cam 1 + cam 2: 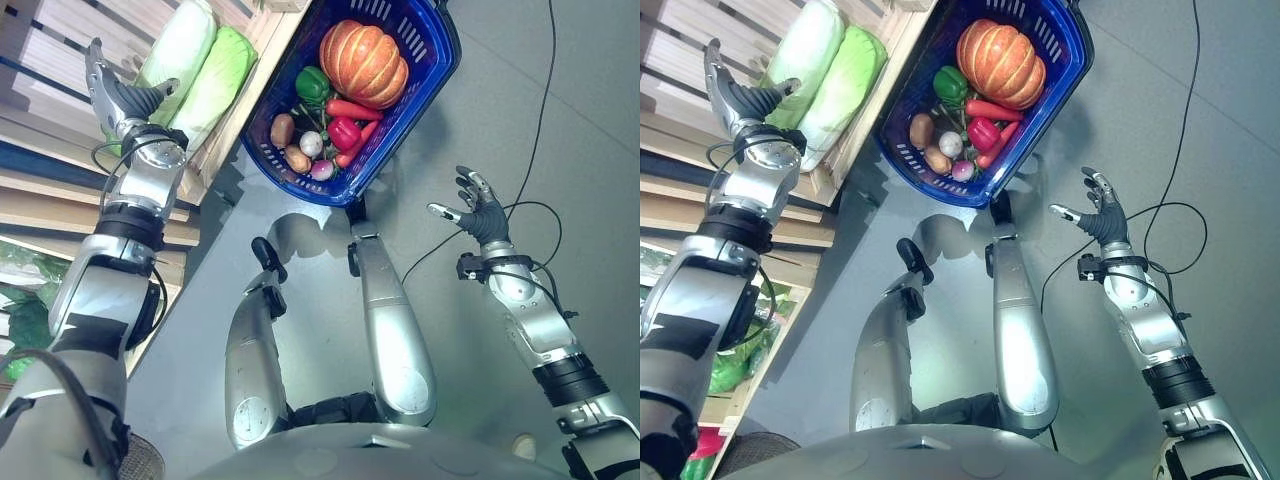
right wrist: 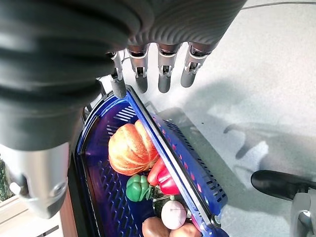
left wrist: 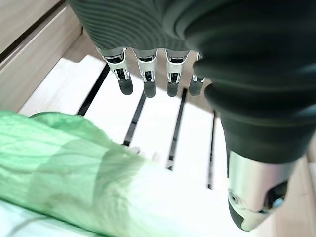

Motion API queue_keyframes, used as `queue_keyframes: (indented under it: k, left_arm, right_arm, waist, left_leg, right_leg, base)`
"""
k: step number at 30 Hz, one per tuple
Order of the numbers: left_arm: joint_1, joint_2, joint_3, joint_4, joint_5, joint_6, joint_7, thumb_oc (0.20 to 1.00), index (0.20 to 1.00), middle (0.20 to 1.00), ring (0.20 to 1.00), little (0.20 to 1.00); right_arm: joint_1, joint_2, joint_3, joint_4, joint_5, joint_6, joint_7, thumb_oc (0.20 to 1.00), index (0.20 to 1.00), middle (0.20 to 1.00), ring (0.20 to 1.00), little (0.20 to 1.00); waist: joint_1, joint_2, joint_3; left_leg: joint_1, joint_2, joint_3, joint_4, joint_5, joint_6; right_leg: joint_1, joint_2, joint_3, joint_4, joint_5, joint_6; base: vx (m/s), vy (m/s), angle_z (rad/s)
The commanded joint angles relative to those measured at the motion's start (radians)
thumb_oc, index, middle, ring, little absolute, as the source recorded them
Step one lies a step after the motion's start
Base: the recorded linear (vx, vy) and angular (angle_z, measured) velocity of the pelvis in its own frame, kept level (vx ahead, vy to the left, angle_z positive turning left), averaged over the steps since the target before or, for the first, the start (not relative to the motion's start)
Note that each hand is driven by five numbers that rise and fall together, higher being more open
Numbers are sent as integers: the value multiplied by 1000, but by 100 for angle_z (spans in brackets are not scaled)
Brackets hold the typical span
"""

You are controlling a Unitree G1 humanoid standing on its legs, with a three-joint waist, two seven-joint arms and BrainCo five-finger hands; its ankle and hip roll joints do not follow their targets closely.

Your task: Pick up fruits and vegetables into the basket

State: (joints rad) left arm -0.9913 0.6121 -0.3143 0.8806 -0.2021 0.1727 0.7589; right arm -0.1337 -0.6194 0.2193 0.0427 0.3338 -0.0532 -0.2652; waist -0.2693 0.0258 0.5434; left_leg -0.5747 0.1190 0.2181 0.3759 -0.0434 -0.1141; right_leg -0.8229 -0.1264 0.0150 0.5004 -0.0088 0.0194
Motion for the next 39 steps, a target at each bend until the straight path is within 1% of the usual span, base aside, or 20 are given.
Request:
queue_keyframes:
  k: [1, 4, 8, 10, 14, 16, 20, 24, 29, 30, 35, 39]
  left_arm:
    - [5, 91, 32, 54, -35, 27, 20, 1000, 1000, 1000, 1000, 1000]
    - [2, 102, 32, 98, -55, 52, 18, 1000, 1000, 1000, 1000, 1000]
    - [10, 116, 31, 135, -32, 83, 16, 1000, 1000, 1000, 1000, 1000]
    - [5, 127, 23, 164, -42, 115, -6, 1000, 1000, 1000, 1000, 1000]
    - [8, 141, 9, 204, -42, 136, -44, 1000, 1000, 1000, 1000, 1000]
    - [15, 138, 7, 208, -49, 146, -47, 1000, 1000, 1000, 1000, 1000]
    - [25, 136, 5, 228, -31, 146, -58, 1000, 1000, 1000, 1000, 1000]
    - [19, 154, -21, 247, 6, 150, -81, 1000, 1000, 1000, 1000, 1000]
    - [5, 164, -41, 252, 44, 145, -85, 1000, 1000, 1000, 1000, 1000]
    - [-8, 168, -56, 254, 78, 142, -75, 1000, 1000, 1000, 1000, 1000]
    - [-43, 171, -83, 254, 106, 139, -56, 1000, 1000, 1000, 1000, 1000]
    - [-67, 163, -99, 269, 86, 152, -60, 1000, 1000, 1000, 1000, 1000]
  right_arm:
    - [18, -37, 4, -45, 11, -27, -19, 1000, 1000, 1000, 1000, 1000]
    - [10, -35, 13, -41, 5, -26, -25, 1000, 1000, 1000, 1000, 1000]
    - [4, -42, 16, -38, 19, -25, -27, 1000, 1000, 1000, 1000, 1000]
    - [-4, -46, 17, -30, 25, -33, -22, 1000, 1000, 1000, 1000, 1000]
    - [-13, -53, 17, -29, 42, -26, -12, 1000, 1000, 1000, 1000, 1000]
    - [-18, -56, 18, -31, 40, -19, -11, 1000, 1000, 1000, 1000, 1000]
    - [-27, -61, 19, -32, 43, -14, -11, 1000, 1000, 1000, 1000, 1000]
    - [-34, -71, 17, -24, 53, -18, -5, 1000, 1000, 1000, 1000, 1000]
    - [-42, -80, 22, -17, 62, -17, -3, 1000, 1000, 1000, 1000, 1000]
    - [-45, -84, 27, -10, 69, -23, -2, 1000, 1000, 1000, 1000, 1000]
    - [-50, -85, 38, 15, 68, -42, 2, 1000, 1000, 1000, 1000, 1000]
    - [-51, -83, 42, 27, 76, -56, -4, 1000, 1000, 1000, 1000, 1000]
  waist:
    - [-34, 15, -23]
    - [-35, 16, -23]
    - [-34, 18, -23]
    - [-34, 21, -23]
    - [-35, 26, -23]
    - [-34, 29, -23]
    - [-36, 33, -23]
    - [-42, 38, -23]
    - [-45, 39, -23]
    - [-47, 38, -23]
    - [-51, 40, -23]
    - [-57, 40, -23]
  left_leg:
    - [-121, -25, 17, 59, -14, 39]
    - [-149, -24, 21, 81, -23, 40]
    - [-177, -21, 26, 99, -31, 40]
    - [-194, -21, 30, 105, -33, 41]
    - [-219, -24, 28, 121, -40, 42]
    - [-228, -26, 28, 127, -43, 43]
    - [-244, -26, 31, 132, -44, 41]
    - [-260, -26, 35, 144, -49, 43]
    - [-277, -25, 36, 163, -60, 45]
    - [-286, -24, 35, 170, -63, 46]
    - [-296, -26, 36, 176, -69, 47]
    - [-304, -27, 38, 181, -73, 49]
  right_leg:
    - [-33, 46, -25, 101, -157, 28]
    - [-60, 44, -20, 112, -157, 28]
    - [-88, 36, -19, 120, -155, 30]
    - [-108, 32, -14, 120, -150, 32]
    - [-134, 31, -4, 128, -145, 34]
    - [-145, 29, -1, 131, -144, 35]
    - [-167, 26, 6, 132, -139, 36]
    - [-188, 25, 17, 137, -135, 35]
    - [-207, 24, 25, 149, -135, 36]
    - [-217, 24, 29, 152, -133, 36]
    - [-230, 23, 38, 151, -128, 37]
    - [-240, 22, 42, 147, -122, 40]
  base:
    - [21, 85, -4]
    - [20, 73, 0]
    - [24, 79, 0]
    - [27, 89, -3]
    - [25, 64, -6]
    - [33, 69, -7]
    - [26, 71, -7]
    - [29, 59, -5]
    - [27, 34, -3]
    - [37, 35, -2]
    - [25, 32, -5]
    - [3, 5, -1]
